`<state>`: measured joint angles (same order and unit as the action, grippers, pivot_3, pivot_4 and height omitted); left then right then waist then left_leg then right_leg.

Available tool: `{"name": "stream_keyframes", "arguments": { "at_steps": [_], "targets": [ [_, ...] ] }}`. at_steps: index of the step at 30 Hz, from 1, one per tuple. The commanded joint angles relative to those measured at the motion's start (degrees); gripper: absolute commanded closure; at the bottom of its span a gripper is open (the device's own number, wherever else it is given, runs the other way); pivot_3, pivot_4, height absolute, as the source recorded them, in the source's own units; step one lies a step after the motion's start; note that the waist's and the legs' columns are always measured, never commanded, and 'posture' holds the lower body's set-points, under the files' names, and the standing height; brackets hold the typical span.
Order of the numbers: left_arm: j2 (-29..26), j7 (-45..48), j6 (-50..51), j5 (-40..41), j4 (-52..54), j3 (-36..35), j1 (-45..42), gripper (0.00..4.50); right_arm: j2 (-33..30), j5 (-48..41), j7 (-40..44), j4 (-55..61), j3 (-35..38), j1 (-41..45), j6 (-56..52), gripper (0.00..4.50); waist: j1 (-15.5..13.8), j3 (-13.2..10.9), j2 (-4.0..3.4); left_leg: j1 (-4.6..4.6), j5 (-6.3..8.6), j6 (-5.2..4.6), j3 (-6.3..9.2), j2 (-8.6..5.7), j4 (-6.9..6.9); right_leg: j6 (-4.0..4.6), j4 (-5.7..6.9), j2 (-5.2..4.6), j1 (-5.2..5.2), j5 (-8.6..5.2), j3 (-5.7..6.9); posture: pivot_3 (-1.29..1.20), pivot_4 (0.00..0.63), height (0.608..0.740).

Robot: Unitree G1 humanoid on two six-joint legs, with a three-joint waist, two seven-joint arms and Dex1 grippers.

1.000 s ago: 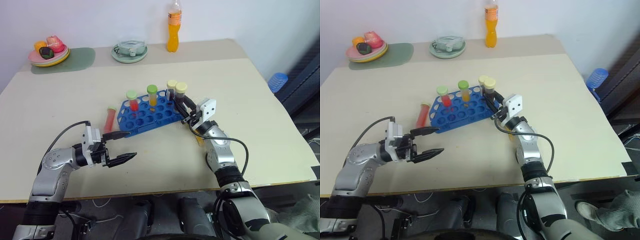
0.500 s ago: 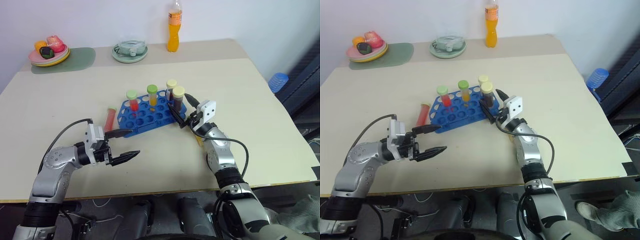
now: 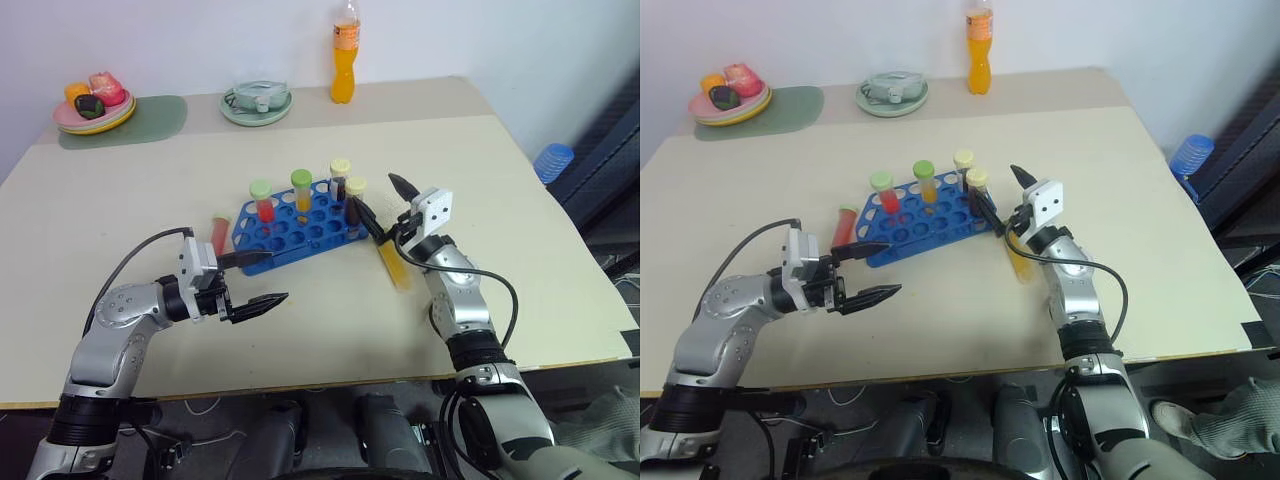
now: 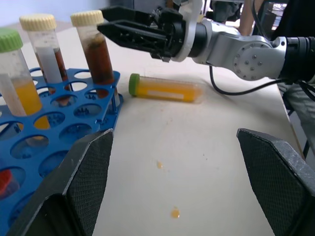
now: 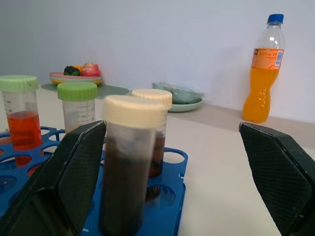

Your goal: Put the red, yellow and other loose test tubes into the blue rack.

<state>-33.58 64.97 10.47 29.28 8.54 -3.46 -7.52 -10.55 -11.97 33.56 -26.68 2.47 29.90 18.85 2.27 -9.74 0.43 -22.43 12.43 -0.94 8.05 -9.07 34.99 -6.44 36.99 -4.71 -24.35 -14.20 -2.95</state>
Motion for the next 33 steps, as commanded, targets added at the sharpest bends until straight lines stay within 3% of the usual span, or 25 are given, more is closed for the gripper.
{"name": "stream_keyframes", "arguments": {
  "at_steps": [1,7,11,15,16,19,21,24,27,33],
  "targets": [
    [-0.1,0.9,-1.6,0.6,0.0,-0.8,-0.1,0.36,-0.4,-0.3,-0.4,3.2,0.3,1.1,-0.6,0.08,-0.1,0.0,0.00,0.00,0.00,0.00,0.00,0.00,0.00,0.00,0.00,0.00,0.00,0.00,0.00,0.00,0.150,0.740],
    [0.4,1.9,-4.2,-0.1,-2.2,-0.6,1.0,0.36,-6.0,0.1,1.3,21.2,-2.5,-8.2,-13.4,0.08,-1.1,0.0,-0.01,-0.05,0.01,0.01,0.00,0.00,0.00,0.00,-0.03,-0.02,-0.03,-0.01,0.00,0.00,0.150,0.740],
    [0.5,2.5,-5.7,-0.5,-4.1,-0.3,0.6,0.36,-13.6,-5.9,6.0,35.4,-3.2,-14.6,-29.6,0.08,-1.7,0.0,0.00,-0.16,0.06,0.01,0.01,0.00,0.06,0.02,-0.10,-0.07,-0.04,-0.03,-0.01,0.00,0.150,0.740],
    [0.8,3.3,-6.7,-0.9,-5.6,0.4,-0.1,0.36,-19.9,-5.8,2.5,45.2,-1.7,-16.1,-44.5,0.08,-1.7,0.0,0.03,-0.31,0.12,0.08,0.01,0.01,0.16,0.18,-0.15,-0.11,-0.09,-0.13,0.00,0.00,0.150,0.740],
    [0.9,3.6,-6.9,-1.0,-6.0,0.6,-0.3,0.36,-20.5,-8.0,1.6,47.0,-1.0,-15.4,-49.8,0.08,-1.6,0.0,0.03,-0.31,0.12,0.08,0.01,0.03,0.15,0.18,-0.17,-0.10,-0.10,-0.13,0.01,0.00,0.150,0.740],
    [1.4,4.7,-8.1,-1.4,-7.9,0.9,-1.0,0.36,-23.7,-10.8,-5.1,53.0,0.5,-7.4,-80.5,0.08,-1.6,0.0,-0.01,-0.46,0.10,0.05,0.00,0.05,0.17,0.19,-0.17,-0.10,-0.24,-0.13,0.01,0.00,0.150,0.740],
    [1.8,5.3,-8.7,-1.6,-8.9,1.3,-1.5,0.36,-24.5,-12.8,-5.7,50.3,0.4,1.7,-96.2,0.08,-1.7,0.0,-0.01,-0.69,0.06,-0.01,0.01,0.06,0.26,0.20,-0.13,-0.10,-0.45,-0.11,0.04,0.00,0.150,0.740],
    [2.3,5.8,-9.5,-1.9,-10.0,1.8,-2.3,0.36,-23.1,-12.6,-7.7,43.5,0.2,11.9,-108.3,0.08,-1.8,0.0,0.00,-0.91,0.04,-0.02,0.02,0.06,0.27,0.08,-0.15,-0.11,-0.66,0.00,0.09,0.00,0.150,0.740],
    [2.6,6.3,-10.2,-2.0,-10.9,2.0,-2.7,0.36,-22.8,-13.1,-9.6,36.4,-1.1,17.0,-111.4,0.08,-2.0,0.0,0.06,-0.98,0.07,-0.07,0.04,0.05,0.23,0.06,-0.33,-0.16,-0.64,0.01,0.16,0.00,0.150,0.740],
    [2.6,6.3,-10.5,-1.7,-10.9,1.6,-2.6,0.36,-23.1,-22.7,-14.2,26.3,-3.3,20.7,-111.4,0.08,-1.8,0.0,0.05,-1.05,0.19,-0.28,-0.04,0.00,0.23,-0.07,-0.76,-0.25,-0.50,0.10,0.19,0.00,0.150,0.740]
  ]
}}
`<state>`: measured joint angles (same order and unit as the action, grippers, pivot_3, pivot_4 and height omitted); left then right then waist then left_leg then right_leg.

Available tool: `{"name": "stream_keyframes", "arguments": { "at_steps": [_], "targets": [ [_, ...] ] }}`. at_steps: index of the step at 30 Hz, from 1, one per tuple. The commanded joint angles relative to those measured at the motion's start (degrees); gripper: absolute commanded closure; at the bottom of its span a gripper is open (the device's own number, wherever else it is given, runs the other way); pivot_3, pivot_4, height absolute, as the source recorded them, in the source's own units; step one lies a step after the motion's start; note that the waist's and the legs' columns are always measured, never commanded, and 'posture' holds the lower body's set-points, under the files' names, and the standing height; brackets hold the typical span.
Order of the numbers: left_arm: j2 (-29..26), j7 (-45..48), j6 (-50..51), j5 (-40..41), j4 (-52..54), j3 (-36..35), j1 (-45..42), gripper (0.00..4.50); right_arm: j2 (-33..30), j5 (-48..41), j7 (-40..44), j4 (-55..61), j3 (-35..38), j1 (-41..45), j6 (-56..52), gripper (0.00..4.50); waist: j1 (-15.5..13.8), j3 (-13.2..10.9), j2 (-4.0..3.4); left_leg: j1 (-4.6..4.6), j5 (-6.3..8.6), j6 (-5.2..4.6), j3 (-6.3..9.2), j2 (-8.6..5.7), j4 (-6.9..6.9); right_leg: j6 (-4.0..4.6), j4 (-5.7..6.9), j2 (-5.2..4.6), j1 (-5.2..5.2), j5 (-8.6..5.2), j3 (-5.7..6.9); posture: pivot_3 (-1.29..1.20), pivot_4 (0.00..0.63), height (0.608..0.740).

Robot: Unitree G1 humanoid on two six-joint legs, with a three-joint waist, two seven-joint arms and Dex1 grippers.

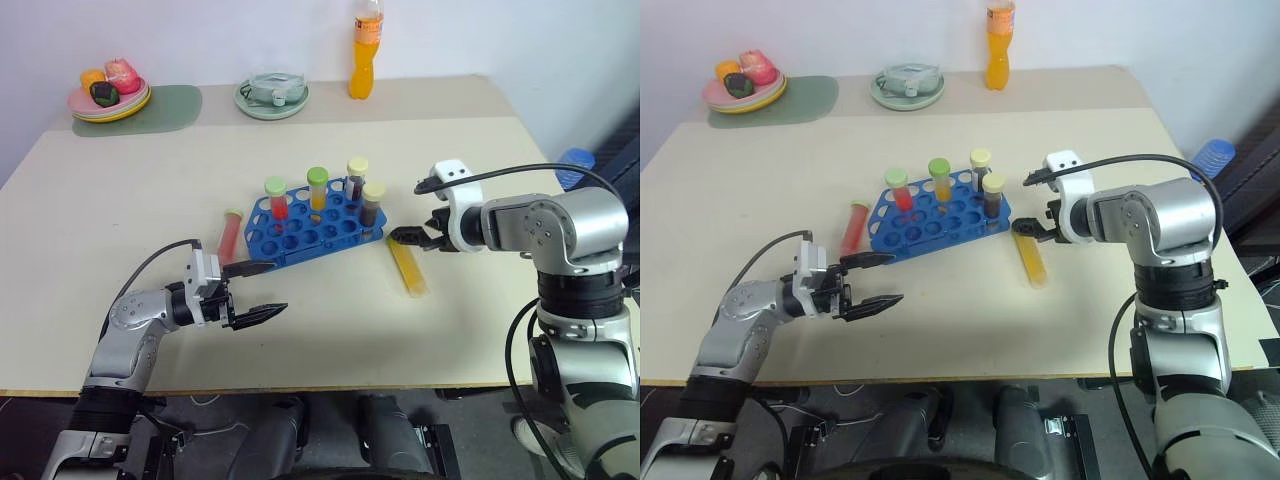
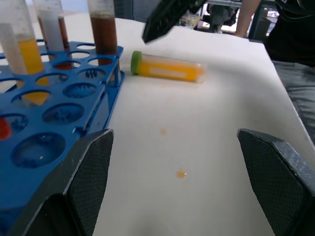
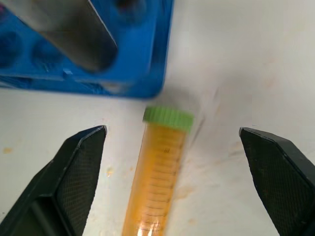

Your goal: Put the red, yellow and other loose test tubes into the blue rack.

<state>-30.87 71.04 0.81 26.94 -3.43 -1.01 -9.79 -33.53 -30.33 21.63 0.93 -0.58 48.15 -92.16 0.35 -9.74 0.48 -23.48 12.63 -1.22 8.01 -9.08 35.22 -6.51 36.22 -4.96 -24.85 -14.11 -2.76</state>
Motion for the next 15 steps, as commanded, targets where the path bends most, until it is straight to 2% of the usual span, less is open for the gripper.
{"name": "stream_keyframes", "arguments": {
  "at_steps": [1,10,15],
  "targets": [
    [-0.1,0.2,-0.9,0.6,1.2,-0.9,-0.1,0.36,0.0,-5.7,-3.3,-2.1,-0.7,2.7,-0.3,0.08,0.2,0.0,0.00,-0.01,0.01,-0.01,-0.01,0.00,0.00,-0.01,-0.02,0.00,0.00,0.00,0.00,0.00,0.150,0.740],
    [-0.5,0.2,-0.9,0.8,1.9,-1.2,0.8,0.36,-0.7,-17.3,-11.2,-8.3,-4.8,4.8,-0.3,0.08,0.4,0.0,0.00,0.00,0.00,-0.02,-0.01,0.01,0.03,-0.02,0.04,0.02,-0.01,0.06,0.00,0.00,0.150,0.740],
    [-1.6,1.7,-0.7,0.9,2.5,-0.9,0.8,0.36,-0.6,-19.8,-14.5,-10.1,-6.9,5.0,-0.3,0.08,0.4,0.0,0.00,0.00,0.00,-0.02,-0.01,0.01,0.04,-0.03,0.04,0.02,-0.01,0.07,0.00,0.00,0.150,0.740]
  ]
}}
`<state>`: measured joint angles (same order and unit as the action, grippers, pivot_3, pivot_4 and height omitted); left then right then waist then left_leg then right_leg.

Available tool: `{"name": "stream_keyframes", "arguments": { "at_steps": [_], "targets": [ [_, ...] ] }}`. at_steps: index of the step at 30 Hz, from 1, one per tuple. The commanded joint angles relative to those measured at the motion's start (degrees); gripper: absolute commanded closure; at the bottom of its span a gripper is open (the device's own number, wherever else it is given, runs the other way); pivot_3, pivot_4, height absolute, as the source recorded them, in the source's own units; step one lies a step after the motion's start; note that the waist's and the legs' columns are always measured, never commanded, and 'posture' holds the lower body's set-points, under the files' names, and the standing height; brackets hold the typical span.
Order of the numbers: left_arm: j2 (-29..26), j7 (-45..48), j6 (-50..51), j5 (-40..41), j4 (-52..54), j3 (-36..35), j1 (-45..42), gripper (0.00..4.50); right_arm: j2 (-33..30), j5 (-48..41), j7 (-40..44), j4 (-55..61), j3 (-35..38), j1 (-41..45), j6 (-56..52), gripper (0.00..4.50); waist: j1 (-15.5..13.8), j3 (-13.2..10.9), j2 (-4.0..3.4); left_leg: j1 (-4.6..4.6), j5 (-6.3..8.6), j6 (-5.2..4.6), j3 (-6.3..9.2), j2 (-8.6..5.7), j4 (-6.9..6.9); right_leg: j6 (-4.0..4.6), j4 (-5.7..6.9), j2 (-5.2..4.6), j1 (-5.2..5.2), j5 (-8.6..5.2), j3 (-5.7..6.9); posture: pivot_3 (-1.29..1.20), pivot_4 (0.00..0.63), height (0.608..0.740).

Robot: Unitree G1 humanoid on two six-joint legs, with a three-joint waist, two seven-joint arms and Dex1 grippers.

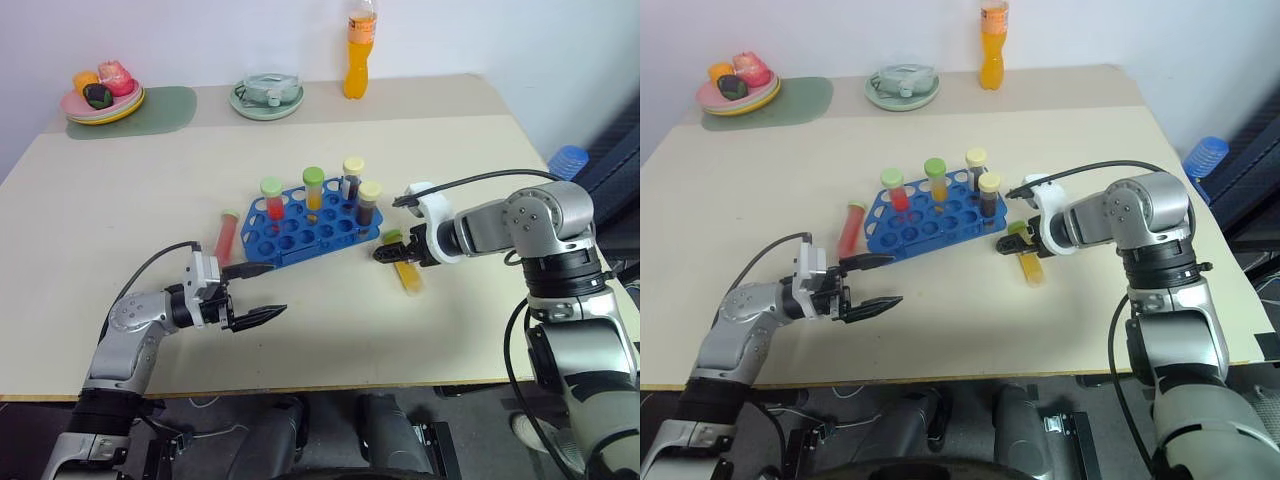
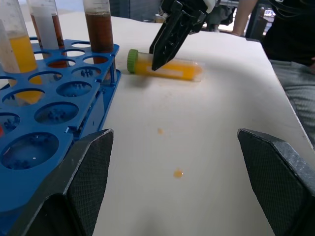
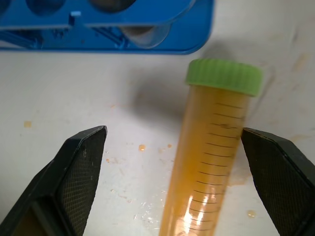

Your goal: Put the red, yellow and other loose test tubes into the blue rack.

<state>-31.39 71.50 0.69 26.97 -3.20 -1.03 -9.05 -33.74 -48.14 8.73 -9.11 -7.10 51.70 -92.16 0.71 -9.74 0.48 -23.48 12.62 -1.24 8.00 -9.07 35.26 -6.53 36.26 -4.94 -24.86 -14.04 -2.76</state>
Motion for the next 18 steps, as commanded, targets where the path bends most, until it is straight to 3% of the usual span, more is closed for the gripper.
{"name": "stream_keyframes", "arguments": {
  "at_steps": [1,4,9,18],
  "targets": [
    [-1.5,1.8,-0.7,0.8,2.4,-0.8,0.0,0.36,-0.2,-2.0,-2.0,-0.2,-0.8,1.5,-0.3,0.08,0.0,0.0,0.00,0.00,0.00,0.00,0.00,0.00,0.00,0.00,0.00,0.00,0.00,0.00,0.00,0.00,0.150,0.740],
    [-2.4,2.6,-0.5,0.9,2.2,-1.0,-0.6,0.36,0.3,-1.2,-3.0,-0.1,-1.7,1.1,-0.3,0.89,0.0,0.0,-0.01,0.00,0.00,0.00,0.00,0.00,0.00,0.00,0.00,0.00,0.00,0.00,0.00,0.00,0.150,0.740],
    [-2.9,2.2,0.3,1.3,3.0,-1.3,-0.6,0.36,-0.1,2.0,-2.9,4.2,-4.1,0.0,-0.3,3.33,0.1,0.0,-0.01,0.00,0.00,0.00,0.00,0.00,0.00,0.00,0.00,0.01,-0.01,0.00,0.00,0.00,0.150,0.740],
    [-2.4,0.7,1.6,1.2,4.9,-1.1,-0.1,0.36,-9.8,13.5,6.8,18.7,-19.9,-4.0,10.9,3.33,-0.4,0.0,-0.01,0.00,0.05,-0.07,0.01,-0.01,0.32,-0.15,-0.06,0.01,0.21,0.09,0.07,0.00,0.150,0.740]
  ]
}}
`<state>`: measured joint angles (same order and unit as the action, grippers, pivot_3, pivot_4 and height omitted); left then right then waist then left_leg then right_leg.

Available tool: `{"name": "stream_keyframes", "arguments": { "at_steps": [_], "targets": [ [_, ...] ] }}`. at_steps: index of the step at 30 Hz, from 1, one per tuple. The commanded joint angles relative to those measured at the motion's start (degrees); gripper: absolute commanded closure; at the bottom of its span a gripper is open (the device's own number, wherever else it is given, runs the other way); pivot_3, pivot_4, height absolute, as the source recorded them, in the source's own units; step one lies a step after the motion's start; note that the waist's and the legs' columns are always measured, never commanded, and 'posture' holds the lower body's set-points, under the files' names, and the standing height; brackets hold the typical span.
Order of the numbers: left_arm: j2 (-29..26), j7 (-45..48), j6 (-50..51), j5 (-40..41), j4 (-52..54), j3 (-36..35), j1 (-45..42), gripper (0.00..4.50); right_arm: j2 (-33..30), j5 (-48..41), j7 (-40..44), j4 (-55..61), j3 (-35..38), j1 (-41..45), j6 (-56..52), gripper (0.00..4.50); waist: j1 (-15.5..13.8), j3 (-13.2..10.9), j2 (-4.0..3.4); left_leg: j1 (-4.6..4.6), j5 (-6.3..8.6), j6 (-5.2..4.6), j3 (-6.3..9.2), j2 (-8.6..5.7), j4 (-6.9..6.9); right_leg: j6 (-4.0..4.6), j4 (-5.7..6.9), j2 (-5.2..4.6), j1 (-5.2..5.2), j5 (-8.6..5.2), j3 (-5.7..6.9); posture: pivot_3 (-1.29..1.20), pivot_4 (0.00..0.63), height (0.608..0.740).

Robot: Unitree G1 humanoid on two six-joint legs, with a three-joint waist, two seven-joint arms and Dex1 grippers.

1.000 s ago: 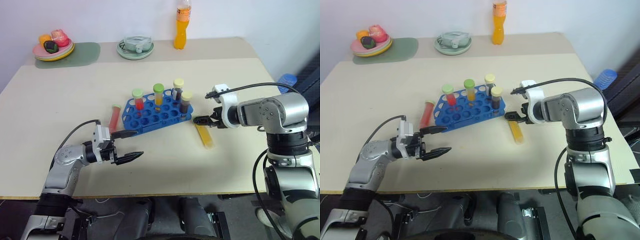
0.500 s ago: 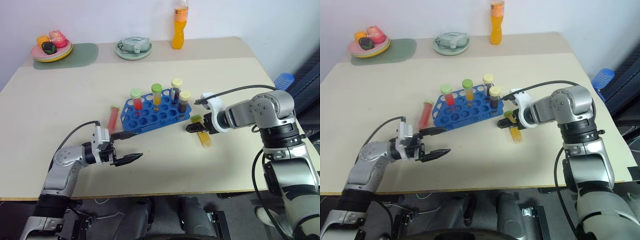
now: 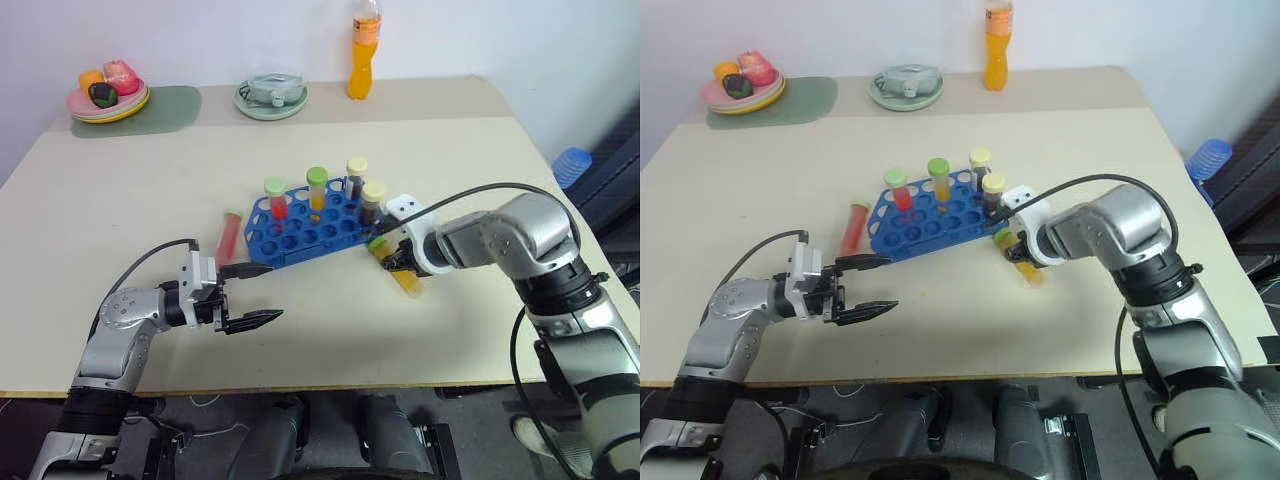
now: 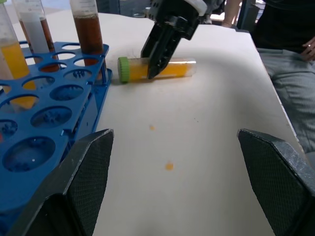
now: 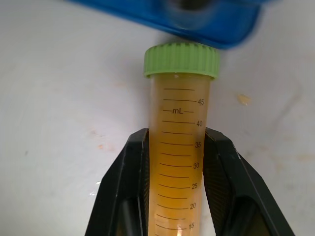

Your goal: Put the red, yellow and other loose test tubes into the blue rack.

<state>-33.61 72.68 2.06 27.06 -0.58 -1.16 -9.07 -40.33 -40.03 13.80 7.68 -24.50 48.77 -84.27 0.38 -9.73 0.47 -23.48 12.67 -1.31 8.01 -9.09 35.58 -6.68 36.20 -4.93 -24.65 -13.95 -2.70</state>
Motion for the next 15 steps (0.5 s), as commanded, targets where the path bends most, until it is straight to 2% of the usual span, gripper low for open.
{"name": "stream_keyframes", "arguments": {
  "at_steps": [1,3,9,15],
  "targets": [
    [-0.1,-0.7,0.4,1.1,2.5,-0.9,-0.1,0.36,-3.3,6.0,2.4,2.0,-2.7,-1.4,3.5,3.48,-0.1,0.0,0.00,0.00,0.02,-0.03,0.00,0.00,0.07,0.00,-0.02,0.00,0.04,0.00,0.02,0.00,0.150,0.740],
    [-0.2,-0.9,0.6,1.2,2.7,-1.0,-0.1,0.36,-3.7,7.5,3.8,2.5,-3.3,-1.6,4.6,3.63,-0.1,0.0,0.00,0.00,0.06,-0.09,0.00,0.00,0.21,-0.04,-0.06,0.00,0.12,0.03,0.02,0.00,0.150,0.740],
    [-0.3,-1.1,0.7,1.2,2.6,-1.5,0.2,0.36,-5.3,11.7,8.4,6.6,-4.1,-2.3,9.8,3.64,-0.2,0.0,0.00,0.00,0.10,-0.12,0.00,-0.01,0.34,-0.06,-0.06,0.00,0.14,0.05,0.03,0.00,0.150,0.740],
    [-0.6,-2.0,1.1,1.5,3.2,-2.1,0.5,0.36,-4.5,4.5,24.7,18.4,5.1,-8.7,25.3,3.64,0.3,0.0,0.01,-0.01,0.11,-0.14,0.00,0.01,0.26,-0.08,-0.05,0.01,0.12,0.05,0.02,0.00,0.150,0.740]
  ]
}}
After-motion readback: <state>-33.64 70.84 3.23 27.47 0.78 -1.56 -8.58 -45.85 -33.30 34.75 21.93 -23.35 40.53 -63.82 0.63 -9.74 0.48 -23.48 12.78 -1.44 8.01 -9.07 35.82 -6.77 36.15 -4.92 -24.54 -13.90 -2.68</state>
